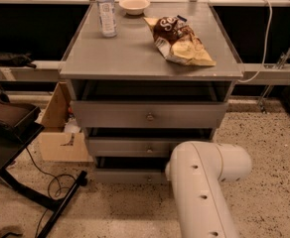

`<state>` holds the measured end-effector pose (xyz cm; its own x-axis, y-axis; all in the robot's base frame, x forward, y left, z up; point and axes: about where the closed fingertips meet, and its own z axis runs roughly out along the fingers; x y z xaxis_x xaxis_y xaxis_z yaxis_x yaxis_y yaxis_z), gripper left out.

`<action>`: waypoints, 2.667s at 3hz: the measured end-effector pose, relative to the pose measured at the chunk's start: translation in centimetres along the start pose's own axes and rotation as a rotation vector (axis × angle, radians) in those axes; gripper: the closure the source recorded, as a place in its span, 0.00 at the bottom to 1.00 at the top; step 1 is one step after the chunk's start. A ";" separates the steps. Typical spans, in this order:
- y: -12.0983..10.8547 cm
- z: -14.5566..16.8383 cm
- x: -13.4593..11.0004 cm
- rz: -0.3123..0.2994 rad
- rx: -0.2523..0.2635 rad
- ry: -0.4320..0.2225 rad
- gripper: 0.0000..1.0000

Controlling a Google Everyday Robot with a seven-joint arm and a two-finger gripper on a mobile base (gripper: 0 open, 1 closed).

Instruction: Open bottom drawer

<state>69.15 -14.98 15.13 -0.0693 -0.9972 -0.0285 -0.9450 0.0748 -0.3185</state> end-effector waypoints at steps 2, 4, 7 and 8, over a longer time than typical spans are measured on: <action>0.3 -0.3 0.0 0.002 -0.008 0.005 1.00; 0.6 -0.7 0.3 0.010 -0.018 0.012 1.00; 2.2 -1.5 0.9 0.022 -0.057 0.017 1.00; 2.2 -1.6 0.8 0.022 -0.058 0.017 1.00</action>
Offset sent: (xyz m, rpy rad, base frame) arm -0.2888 -0.1606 0.1674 -0.2143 0.5405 -0.1773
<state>66.48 -15.67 15.90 -0.0953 -0.9953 -0.0187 -0.9601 0.0968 -0.2624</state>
